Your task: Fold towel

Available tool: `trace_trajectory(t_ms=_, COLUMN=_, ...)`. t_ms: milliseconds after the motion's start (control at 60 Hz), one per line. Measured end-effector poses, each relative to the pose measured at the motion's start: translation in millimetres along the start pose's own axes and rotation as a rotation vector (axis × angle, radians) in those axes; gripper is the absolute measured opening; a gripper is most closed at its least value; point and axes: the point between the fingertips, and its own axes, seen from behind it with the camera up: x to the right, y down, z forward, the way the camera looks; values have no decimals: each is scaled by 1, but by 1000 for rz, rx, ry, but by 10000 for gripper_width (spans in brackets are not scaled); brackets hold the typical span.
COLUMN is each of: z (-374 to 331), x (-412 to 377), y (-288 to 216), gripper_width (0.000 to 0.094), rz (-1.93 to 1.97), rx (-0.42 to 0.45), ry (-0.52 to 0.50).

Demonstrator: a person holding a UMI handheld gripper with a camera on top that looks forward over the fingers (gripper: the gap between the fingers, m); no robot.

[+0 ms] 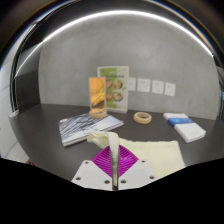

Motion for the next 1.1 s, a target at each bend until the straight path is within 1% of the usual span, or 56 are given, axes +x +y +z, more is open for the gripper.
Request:
trace_trajectory(t_ms=67, z=-12, x=42, y=-18, gripper_width=41, rz=16, rx=45, ry=56)
trace_trajectory(t_ms=150, z=-20, x=106, y=-18, gripper_width=41, rz=70, rx=44, ry=131)
trace_trajectory(t_ms=183, z=-19, x=125, y=-10, gripper_width=41, rz=89, rx=28, ry=176)
trace_trajectory(t_ms=233, z=-17, x=154, y=10, gripper_width=41, rz=116, rx=-18, ry=225)
trace_trajectory(t_ms=350, z=-7, x=192, y=67, gripper_width=43, rz=178, rx=-150, ry=279)
trace_trajectory(t_ms=367, z=-7, x=194, y=70, gripper_width=46, rz=183, rx=-157, ry=281)
trace_trajectory(t_ms=417, z=-5, x=195, y=65, gripper_width=62, rz=193, rx=-122, ry=278)
trace_trajectory(t_ms=450, z=-7, x=195, y=67, gripper_width=97, rz=206, rx=-134, ry=283)
trace_trajectory(t_ms=483, z=-11, x=196, y=66, gripper_width=171, rz=213, rx=-139, ry=294)
trace_trajectory(t_ms=500, z=-12, x=195, y=65, gripper_width=305, rz=215, rx=-139, ry=298)
trace_trajectory(t_ms=567, z=-24, x=198, y=61, gripper_width=640, rz=201, rx=-149, ry=335)
trace_trajectory(t_ms=617, z=-36, x=199, y=54, gripper_width=891, rz=178, rx=-134, ry=368)
trace_trajectory(t_ms=633, z=-41, x=199, y=52, gripper_width=849, rz=170, rx=-126, ry=378)
trace_trajectory(t_ms=667, z=-52, x=196, y=48, gripper_width=820, rz=157, rx=-123, ry=394)
trace_trajectory(t_ms=750, z=-82, x=176, y=43, gripper_width=827, rz=134, rx=-119, ry=426)
trace_trajectory(t_ms=817, z=-105, x=147, y=38, gripper_width=828, rz=127, rx=-102, ry=418)
trace_trajectory(t_ms=900, z=-127, x=92, y=35, gripper_width=828, rz=113, rx=-85, ry=378)
trace_trajectory(t_ms=1000, z=-147, x=8, y=38, gripper_width=831, rz=70, rx=-87, ry=285)
trace_trajectory(t_ms=1100, z=-167, x=-68, y=42, gripper_width=834, rz=24, rx=-79, ry=225)
